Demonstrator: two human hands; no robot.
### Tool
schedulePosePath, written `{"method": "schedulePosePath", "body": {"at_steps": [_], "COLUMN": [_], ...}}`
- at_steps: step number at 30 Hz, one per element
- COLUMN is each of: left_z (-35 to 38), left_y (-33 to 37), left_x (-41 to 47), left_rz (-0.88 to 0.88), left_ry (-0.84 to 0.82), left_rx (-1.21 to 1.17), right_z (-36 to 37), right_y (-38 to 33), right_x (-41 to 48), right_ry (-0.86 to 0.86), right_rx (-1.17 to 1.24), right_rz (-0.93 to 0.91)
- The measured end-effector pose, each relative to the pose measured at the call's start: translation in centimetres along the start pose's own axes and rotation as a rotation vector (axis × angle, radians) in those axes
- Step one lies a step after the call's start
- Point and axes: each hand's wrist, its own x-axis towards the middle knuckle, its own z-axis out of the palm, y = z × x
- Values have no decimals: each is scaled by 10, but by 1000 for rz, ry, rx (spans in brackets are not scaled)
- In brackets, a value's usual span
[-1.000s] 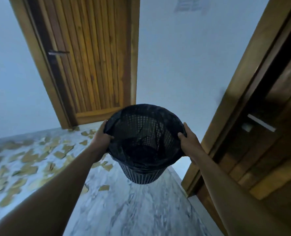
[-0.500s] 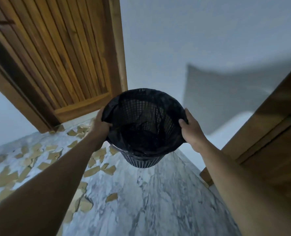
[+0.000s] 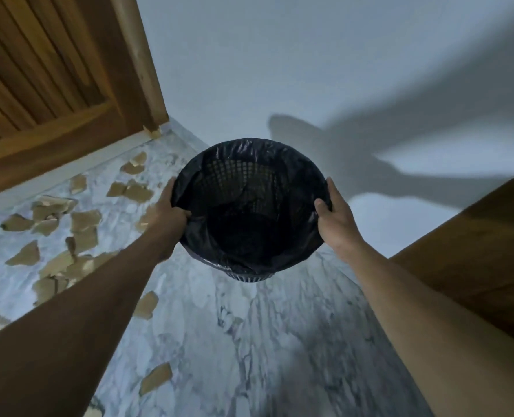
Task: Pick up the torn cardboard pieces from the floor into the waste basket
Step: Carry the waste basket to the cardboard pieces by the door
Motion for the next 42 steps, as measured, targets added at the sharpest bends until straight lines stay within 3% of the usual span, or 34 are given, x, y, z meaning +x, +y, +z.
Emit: {"method": "schedulePosePath", "body": {"at_steps": [8, 13, 19, 25, 31, 42], "left_z": [47, 52, 63, 60, 75, 83], "left_y": [-160, -216, -213, -214, -213, -219], "left_x": [143, 208, 237, 238, 231, 238], "left_rz": [43, 137, 180, 160, 156, 210], "left_ry": [-60, -70, -129, -117, -114, -86], "left_rx": [16, 1, 15, 0, -25, 21], "right_z": [97, 151, 150, 147, 132, 126], "right_y": [184, 238, 245, 240, 235, 250], "right_x": [105, 148, 192, 192, 188, 184], "right_ry": [59, 115, 130, 16, 12, 22], "right_rx": [-26, 32, -55, -93, -202, -43], "right_rz": [-8, -30, -106, -5, 29, 19]}}
